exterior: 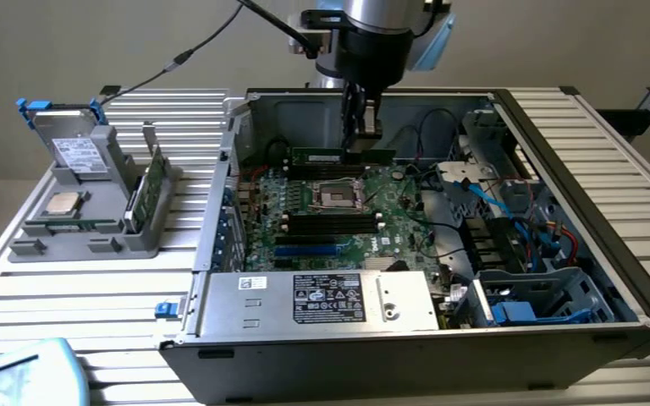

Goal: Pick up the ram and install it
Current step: 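Pick up the ram and move it above insertion slot, then insert the ram into the slot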

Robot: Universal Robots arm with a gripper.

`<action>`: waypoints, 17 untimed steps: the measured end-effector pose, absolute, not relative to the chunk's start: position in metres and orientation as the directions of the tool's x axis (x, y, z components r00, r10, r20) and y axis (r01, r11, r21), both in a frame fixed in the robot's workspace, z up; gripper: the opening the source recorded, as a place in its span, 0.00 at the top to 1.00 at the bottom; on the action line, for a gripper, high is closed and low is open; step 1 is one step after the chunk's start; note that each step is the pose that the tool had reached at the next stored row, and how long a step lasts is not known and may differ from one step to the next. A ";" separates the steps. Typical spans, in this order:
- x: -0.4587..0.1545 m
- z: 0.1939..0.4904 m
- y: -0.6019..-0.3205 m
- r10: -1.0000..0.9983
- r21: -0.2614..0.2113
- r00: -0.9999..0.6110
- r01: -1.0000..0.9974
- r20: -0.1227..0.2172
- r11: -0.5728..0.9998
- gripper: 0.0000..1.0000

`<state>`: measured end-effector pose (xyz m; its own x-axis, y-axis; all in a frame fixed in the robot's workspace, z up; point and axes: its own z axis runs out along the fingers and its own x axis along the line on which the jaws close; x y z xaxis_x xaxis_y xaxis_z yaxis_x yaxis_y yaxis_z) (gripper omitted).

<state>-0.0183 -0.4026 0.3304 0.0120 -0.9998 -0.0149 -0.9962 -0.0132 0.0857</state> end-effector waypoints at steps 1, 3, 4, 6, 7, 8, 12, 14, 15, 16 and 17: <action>-0.018 0.329 -0.402 -1.000 0.086 0.012 -0.996 -0.015 -0.013 0.85; -0.018 0.328 -0.402 -1.000 0.086 0.012 -0.996 -0.015 -0.013 0.85; -0.018 0.328 -0.402 -1.000 0.086 0.012 -0.996 -0.015 -0.013 0.85; -0.018 0.328 -0.402 -1.000 0.086 0.012 -0.996 -0.015 -0.013 0.85; -0.018 0.328 -0.402 -1.000 0.086 0.012 -0.996 -0.015 -0.013 0.85; -0.018 0.328 -0.402 -1.000 0.086 0.012 -0.996 -0.015 -0.013 0.85; -0.018 0.328 -0.402 -1.000 0.086 0.012 -0.996 -0.015 -0.013 0.85; -0.018 0.328 -0.402 -1.000 0.086 0.012 -0.996 -0.015 -0.013 0.85; -0.018 0.328 -0.402 -1.000 0.086 0.012 -0.996 -0.015 -0.013 0.85; -0.018 0.328 -0.402 -1.000 0.086 0.012 -0.996 -0.015 -0.013 0.85; -0.018 0.328 -0.402 -1.000 0.086 0.012 -0.996 -0.015 -0.013 0.85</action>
<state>-0.0183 -0.4020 0.3284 0.0116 -0.9998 -0.0150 -0.9962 -0.0129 0.0856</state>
